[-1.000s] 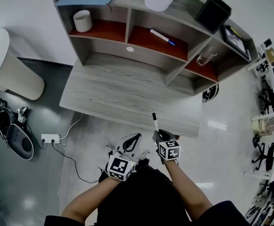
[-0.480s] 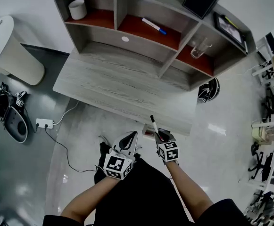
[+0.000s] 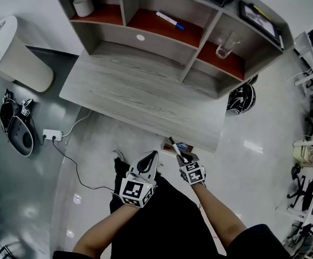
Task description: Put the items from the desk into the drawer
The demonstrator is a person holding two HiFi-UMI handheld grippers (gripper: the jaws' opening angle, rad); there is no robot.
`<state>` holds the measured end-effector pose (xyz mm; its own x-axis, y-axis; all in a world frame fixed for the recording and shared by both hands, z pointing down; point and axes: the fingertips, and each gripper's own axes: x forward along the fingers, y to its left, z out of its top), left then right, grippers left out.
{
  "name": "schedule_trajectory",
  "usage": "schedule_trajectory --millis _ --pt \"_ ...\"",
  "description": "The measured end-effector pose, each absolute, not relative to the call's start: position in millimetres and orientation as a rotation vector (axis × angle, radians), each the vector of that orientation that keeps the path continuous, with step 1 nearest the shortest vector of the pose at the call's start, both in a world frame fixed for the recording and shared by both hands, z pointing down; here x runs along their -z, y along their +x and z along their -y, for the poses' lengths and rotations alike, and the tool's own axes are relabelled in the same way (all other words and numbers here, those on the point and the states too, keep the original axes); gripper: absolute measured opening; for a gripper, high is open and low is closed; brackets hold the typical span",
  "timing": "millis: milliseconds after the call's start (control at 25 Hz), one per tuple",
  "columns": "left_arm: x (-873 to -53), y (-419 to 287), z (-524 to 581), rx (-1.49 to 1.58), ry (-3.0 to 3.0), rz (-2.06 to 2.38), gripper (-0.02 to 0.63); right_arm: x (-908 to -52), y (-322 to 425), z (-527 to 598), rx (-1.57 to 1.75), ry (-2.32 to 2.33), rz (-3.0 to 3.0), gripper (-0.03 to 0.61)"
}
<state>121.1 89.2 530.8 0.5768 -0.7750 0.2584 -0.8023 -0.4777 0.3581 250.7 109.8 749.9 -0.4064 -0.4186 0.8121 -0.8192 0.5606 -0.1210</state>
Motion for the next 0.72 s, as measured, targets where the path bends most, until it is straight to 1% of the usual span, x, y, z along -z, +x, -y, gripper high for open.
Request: schedule_trajectory --millis 720 --pt "-553.4 118.7 -104.5 -0.152 2.28 1.34 0.005 -830.7 268.2 -114.0 -0.576 0.765 1.921 0.08"
